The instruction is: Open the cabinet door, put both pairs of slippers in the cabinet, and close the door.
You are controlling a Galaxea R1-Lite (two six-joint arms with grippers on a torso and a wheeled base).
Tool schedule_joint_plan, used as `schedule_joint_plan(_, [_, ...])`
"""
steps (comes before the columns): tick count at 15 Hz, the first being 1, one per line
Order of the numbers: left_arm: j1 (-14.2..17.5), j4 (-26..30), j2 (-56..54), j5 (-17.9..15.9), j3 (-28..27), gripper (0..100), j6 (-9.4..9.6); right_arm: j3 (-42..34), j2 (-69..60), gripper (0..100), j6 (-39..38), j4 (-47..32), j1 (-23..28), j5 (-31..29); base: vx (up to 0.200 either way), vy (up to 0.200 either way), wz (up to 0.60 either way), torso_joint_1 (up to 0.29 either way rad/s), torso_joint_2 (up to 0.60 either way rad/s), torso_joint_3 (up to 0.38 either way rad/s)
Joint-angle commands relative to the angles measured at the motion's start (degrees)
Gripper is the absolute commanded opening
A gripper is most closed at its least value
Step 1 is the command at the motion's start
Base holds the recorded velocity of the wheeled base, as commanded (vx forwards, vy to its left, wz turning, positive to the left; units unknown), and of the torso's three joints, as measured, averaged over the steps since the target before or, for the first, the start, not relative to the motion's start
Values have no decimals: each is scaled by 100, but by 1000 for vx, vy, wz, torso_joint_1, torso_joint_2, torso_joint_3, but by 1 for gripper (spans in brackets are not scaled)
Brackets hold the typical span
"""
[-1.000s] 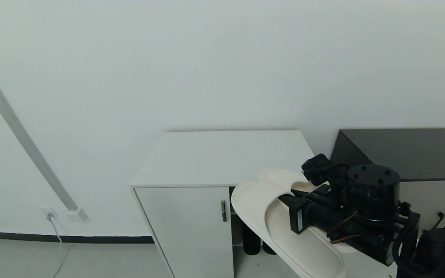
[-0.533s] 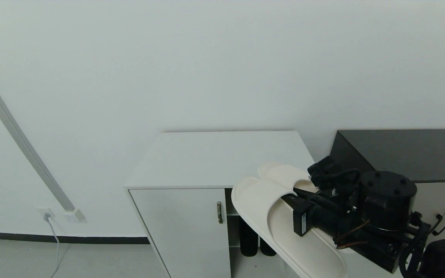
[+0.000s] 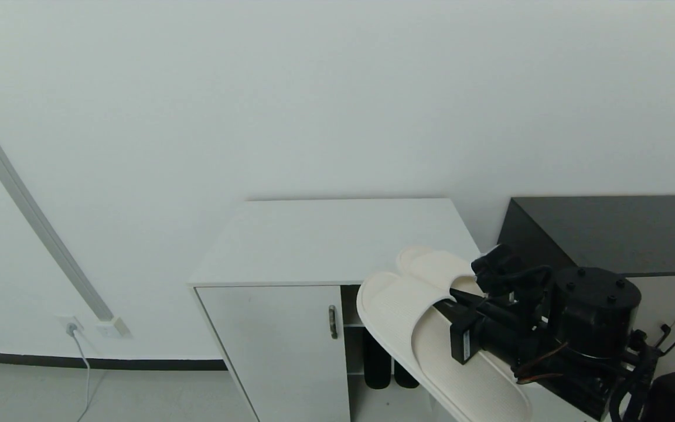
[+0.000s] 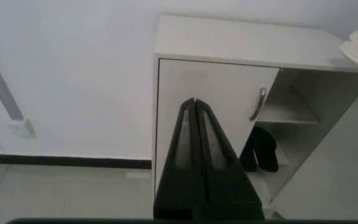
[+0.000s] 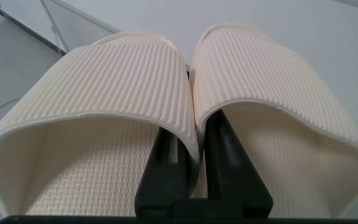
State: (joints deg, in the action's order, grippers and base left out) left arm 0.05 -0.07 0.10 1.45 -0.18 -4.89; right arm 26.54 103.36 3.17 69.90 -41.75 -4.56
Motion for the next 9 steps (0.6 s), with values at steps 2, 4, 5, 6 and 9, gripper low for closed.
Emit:
schedule_joint_plan(2, [4, -1, 8, -4, 1, 0, -3, -167, -159, 0, 70, 173, -123, -1, 0, 0, 0, 0, 0, 0])
schedule_joint_plan(4, [4, -1, 8, -4, 1, 0, -3, -228, -159, 0, 43, 191, -175, 8, 0, 0, 0, 0, 0, 0])
schedule_joint_plan(5, [4, -1, 8, 4, 1, 0, -3, -263, -159, 0, 35, 252, -193, 34, 0, 0, 0, 0, 0, 0])
schedule_joint_plan(6, [4, -1, 8, 4, 1, 0, -3, -351, -159, 0, 61, 375, -202, 104, 0, 0, 0, -90, 154, 90])
schedule_joint_plan(9, [4, -1, 8, 4, 1, 0, -3, -430, -97, 0, 61, 516, -210, 140, 0, 0, 0, -149, 344, 186])
